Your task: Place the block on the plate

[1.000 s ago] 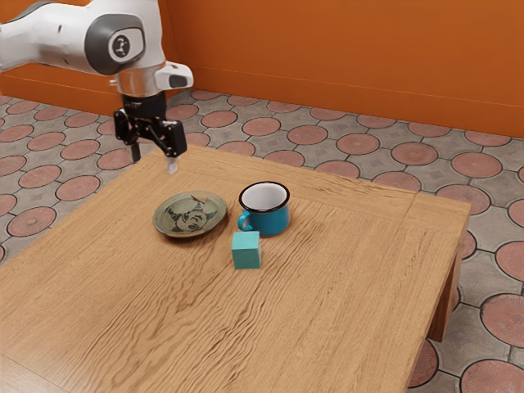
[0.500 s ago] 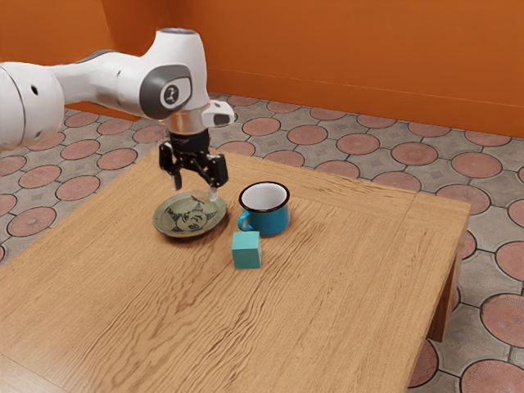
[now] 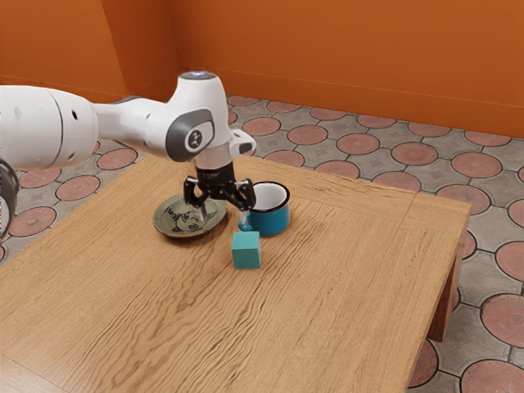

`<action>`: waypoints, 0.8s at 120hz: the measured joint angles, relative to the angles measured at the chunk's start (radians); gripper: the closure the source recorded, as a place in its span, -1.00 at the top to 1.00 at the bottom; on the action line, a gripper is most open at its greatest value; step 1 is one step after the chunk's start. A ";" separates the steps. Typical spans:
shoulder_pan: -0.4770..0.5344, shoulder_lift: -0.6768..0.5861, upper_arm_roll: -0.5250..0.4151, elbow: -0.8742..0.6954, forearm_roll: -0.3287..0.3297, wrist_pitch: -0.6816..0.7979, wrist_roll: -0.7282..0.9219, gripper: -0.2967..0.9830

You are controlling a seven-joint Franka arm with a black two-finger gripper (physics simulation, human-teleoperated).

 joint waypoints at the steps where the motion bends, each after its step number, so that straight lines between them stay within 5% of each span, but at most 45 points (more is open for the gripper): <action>1: 0.000 0.002 -0.001 0.000 -0.001 0.004 -0.004 0.54; 96: 0.010 0.091 -0.038 0.001 -0.009 0.141 -0.209 0.54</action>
